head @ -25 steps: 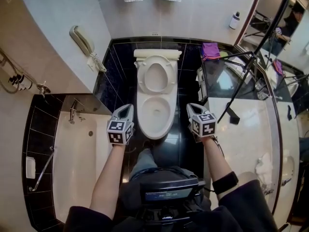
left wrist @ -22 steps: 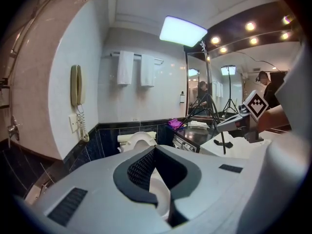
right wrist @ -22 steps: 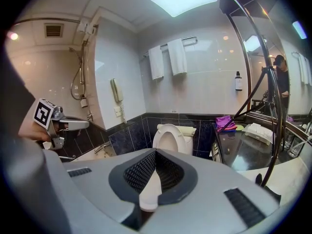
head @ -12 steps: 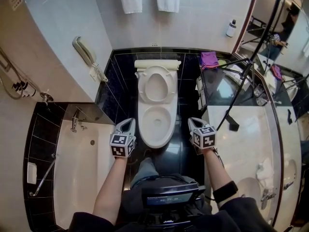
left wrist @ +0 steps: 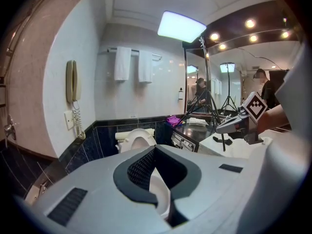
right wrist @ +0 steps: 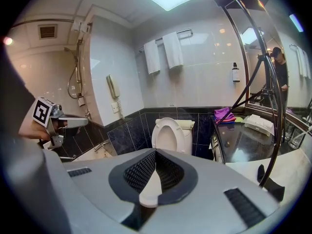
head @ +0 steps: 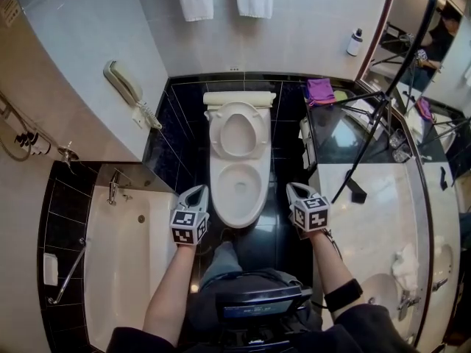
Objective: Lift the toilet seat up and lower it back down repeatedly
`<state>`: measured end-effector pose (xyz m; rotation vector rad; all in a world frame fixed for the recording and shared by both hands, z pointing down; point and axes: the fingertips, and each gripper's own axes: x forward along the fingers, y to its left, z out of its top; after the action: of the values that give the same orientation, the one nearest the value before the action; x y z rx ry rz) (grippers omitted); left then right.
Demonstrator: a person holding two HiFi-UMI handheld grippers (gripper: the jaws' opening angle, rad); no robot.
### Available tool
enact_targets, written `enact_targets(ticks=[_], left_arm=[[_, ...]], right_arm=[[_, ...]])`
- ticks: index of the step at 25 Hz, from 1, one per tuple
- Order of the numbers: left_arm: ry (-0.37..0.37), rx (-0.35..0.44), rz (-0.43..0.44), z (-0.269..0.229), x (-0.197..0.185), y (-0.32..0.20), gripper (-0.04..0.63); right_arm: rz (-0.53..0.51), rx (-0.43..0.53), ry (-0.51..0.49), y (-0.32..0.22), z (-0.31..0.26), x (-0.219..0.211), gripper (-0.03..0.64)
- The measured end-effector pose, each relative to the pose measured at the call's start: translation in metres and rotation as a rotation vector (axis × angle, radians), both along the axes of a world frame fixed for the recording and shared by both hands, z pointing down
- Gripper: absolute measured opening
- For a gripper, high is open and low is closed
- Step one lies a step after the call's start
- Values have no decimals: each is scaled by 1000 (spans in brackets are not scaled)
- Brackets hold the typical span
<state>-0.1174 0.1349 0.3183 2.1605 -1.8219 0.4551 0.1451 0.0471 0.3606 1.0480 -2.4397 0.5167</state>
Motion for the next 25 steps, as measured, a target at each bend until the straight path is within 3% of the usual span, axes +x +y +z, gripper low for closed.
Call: enact_targets(ticks=[7,9,13,19,25], left_arm=[[8,-40,30,23,-8,-28,-8],[7,-53,42,32,-11,-42,-8],[5,-85,79,55,-14,-72,-8],[3,-106,125,87,-26,-139,-8],[18,-119,163,119,-36,-213,-8]], right_arm=[[1,43,88,-38,13,-19,20],[-12,55,117,-55,18,-29,80],[-54,83,194,-89,27,-56,119],[-164,187,336,-163,36,-117,183],[-329,331,565,-252,62,-174,210]])
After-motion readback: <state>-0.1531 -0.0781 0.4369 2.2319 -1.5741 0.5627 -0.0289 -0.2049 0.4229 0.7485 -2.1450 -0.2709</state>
